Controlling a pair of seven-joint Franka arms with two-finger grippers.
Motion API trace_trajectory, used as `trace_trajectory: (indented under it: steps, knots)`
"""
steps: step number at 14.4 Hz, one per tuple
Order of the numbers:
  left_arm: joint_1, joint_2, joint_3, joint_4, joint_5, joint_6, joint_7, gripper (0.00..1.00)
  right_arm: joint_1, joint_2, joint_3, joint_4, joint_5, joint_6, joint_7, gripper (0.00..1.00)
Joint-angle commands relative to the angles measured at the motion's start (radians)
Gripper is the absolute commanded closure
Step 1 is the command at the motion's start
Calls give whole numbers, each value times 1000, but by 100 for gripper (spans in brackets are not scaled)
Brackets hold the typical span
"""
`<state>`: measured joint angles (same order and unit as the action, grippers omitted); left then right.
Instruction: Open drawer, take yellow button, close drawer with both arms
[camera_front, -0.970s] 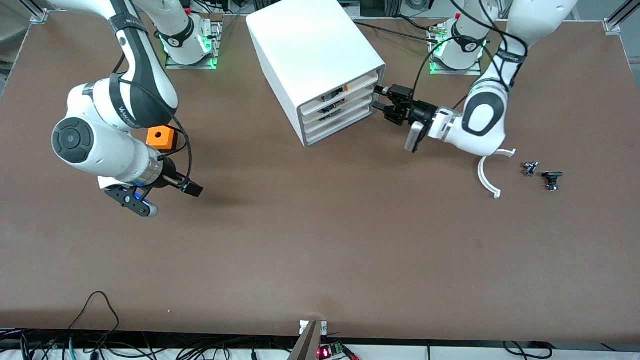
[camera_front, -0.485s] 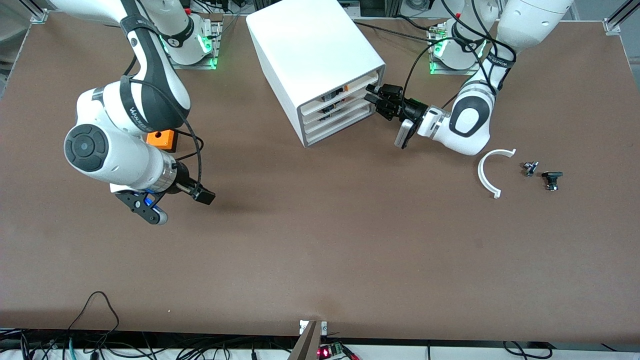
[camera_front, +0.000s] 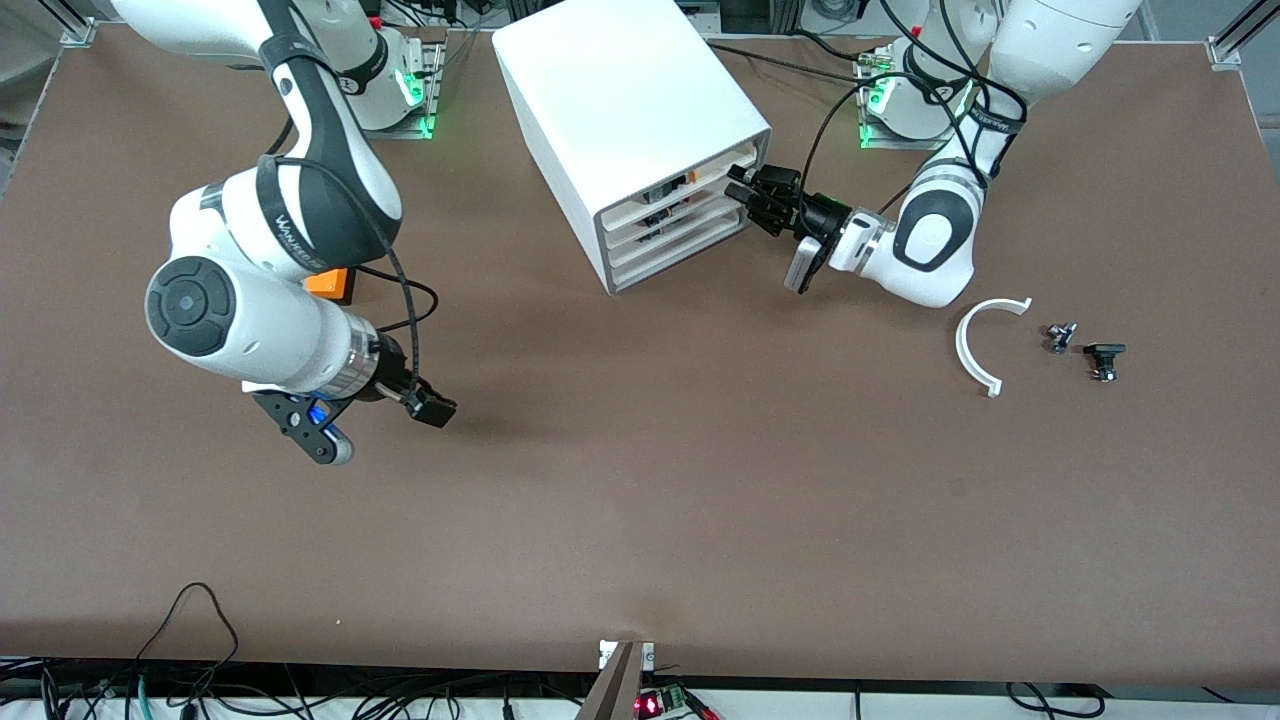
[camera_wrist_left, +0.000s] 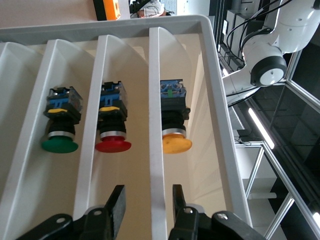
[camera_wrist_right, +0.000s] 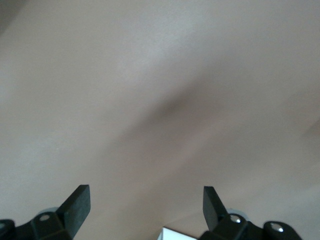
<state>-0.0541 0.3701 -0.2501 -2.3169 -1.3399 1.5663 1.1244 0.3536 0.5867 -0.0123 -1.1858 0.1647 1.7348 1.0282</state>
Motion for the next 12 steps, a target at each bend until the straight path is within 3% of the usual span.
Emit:
trace_trajectory:
  steps: [1,3,4,5,6,12]
  knots:
    - [-24,-22,-17,-18,-51,41,-21,55,21,42,14,93,18,-31,84,0]
    - [-55,-22,-17,-18,-76,49,-21,60,21,51,35,112,18,-27,128,0]
    - [-62,-22,-15,-19,-76,49,-21,71,21,53,46,120,18,-23,151,0]
    - [-63,-20,-15,-19,-76,49,-20,92,21,53,57,123,18,-17,177,0]
    - [-63,-22,-15,-21,-76,49,-20,100,22,53,69,123,18,-8,206,0]
    - [-41,-23,2,-1,-59,41,-43,100,22,51,138,123,35,66,371,0]
